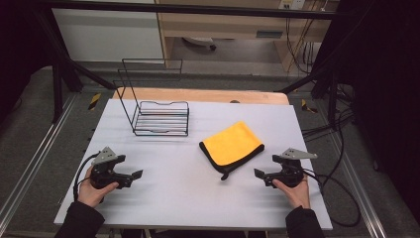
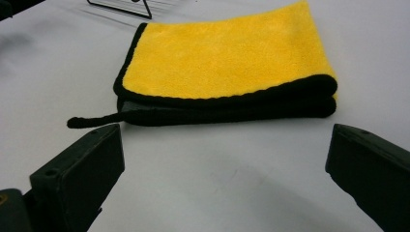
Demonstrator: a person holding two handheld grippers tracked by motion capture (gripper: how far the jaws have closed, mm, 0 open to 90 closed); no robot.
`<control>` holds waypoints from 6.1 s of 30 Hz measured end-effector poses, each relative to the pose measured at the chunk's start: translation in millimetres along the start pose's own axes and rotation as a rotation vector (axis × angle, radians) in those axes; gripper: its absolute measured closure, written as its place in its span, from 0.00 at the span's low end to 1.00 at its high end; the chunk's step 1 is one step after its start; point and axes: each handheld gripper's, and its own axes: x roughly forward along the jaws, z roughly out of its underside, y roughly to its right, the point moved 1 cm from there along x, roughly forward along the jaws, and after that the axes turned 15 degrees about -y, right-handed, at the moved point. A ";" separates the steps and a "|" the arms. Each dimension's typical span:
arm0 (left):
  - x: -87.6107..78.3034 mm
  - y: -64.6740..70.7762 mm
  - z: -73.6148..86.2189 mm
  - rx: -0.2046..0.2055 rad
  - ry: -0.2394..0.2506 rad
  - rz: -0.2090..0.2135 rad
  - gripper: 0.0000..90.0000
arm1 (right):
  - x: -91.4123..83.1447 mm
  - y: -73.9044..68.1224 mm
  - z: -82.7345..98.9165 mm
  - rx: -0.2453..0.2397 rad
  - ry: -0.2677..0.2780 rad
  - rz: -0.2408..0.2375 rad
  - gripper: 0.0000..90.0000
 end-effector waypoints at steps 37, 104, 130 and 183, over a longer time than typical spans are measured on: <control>-0.4 0.3 1.0 0.000 -0.010 -0.027 0.06 | 52.9 -71.3 -45.7 -0.152 -0.110 0.014 0.26; -2.7 -0.4 0.6 -0.011 -0.012 -0.042 0.09 | 79.3 -132.4 -65.6 -0.318 -0.216 -0.111 0.88; 1.6 22.0 -16.8 0.009 -0.058 0.008 0.06 | 43.1 -124.1 -49.5 -0.276 -0.130 -0.146 0.49; 79.6 108.2 -76.2 0.112 -0.268 0.132 0.91 | 62.0 -30.1 -32.8 0.114 -0.220 -0.012 0.88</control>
